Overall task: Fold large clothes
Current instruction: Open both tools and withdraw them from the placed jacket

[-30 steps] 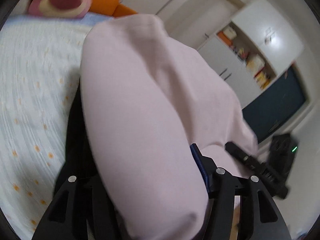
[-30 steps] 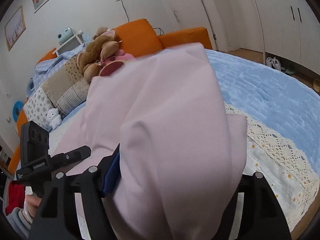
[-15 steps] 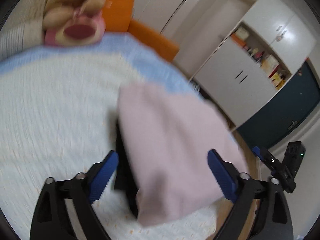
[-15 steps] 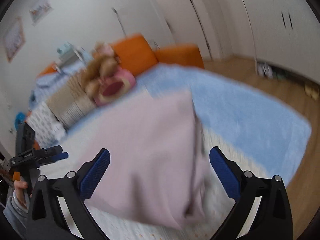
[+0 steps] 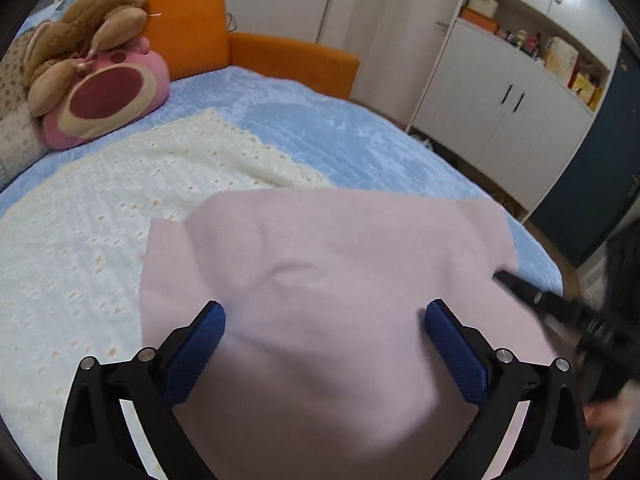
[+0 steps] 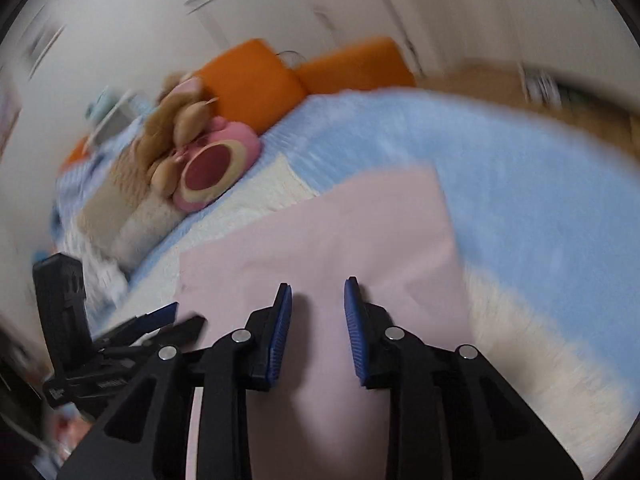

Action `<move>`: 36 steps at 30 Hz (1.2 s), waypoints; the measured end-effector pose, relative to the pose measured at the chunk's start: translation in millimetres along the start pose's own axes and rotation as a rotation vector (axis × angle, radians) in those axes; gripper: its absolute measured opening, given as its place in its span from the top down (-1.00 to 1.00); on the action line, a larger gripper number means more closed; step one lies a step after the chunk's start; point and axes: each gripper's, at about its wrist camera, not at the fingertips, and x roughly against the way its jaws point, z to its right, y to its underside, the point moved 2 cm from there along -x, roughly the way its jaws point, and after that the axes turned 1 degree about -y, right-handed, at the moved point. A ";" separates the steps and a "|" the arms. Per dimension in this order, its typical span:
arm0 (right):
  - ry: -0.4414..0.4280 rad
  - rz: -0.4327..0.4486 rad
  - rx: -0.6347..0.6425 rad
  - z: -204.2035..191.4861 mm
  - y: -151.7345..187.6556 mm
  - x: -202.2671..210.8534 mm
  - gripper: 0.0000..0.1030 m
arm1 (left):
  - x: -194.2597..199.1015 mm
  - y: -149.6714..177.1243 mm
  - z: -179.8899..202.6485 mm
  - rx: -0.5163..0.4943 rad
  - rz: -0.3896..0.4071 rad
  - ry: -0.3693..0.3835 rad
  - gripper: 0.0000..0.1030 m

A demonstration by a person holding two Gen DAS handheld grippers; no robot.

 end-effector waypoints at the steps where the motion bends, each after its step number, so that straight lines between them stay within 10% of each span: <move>1: 0.000 0.021 -0.041 7.5 3.1 0.8 0.80 | -4.7 -3.1 0.7 -0.021 -0.004 -0.003 -0.96; 8: 0.097 -0.021 0.059 -9.5 -3.2 0.7 0.81 | 0.3 -5.5 7.3 -0.033 -0.034 -0.086 -0.96; 13: 0.001 0.015 0.176 -46.8 -9.9 74.0 -0.24 | 75.2 18.2 10.9 -0.021 0.052 -0.020 -0.95; 19: -0.056 0.051 0.286 -57.3 28.2 166.8 0.11 | 125.6 86.2 36.8 -0.155 0.086 0.015 -0.95; 24: 0.029 -0.099 0.256 -35.4 71.7 130.7 0.48 | 92.6 114.8 14.9 0.007 0.021 -0.021 -0.93; 29: 0.088 -0.062 0.228 -28.6 88.5 115.3 0.47 | 87.7 118.1 15.8 0.028 0.023 -0.048 -0.96; 36: 0.176 0.076 0.408 -71.4 117.3 179.8 -0.45 | 155.7 137.6 26.1 0.051 0.191 -0.122 -0.95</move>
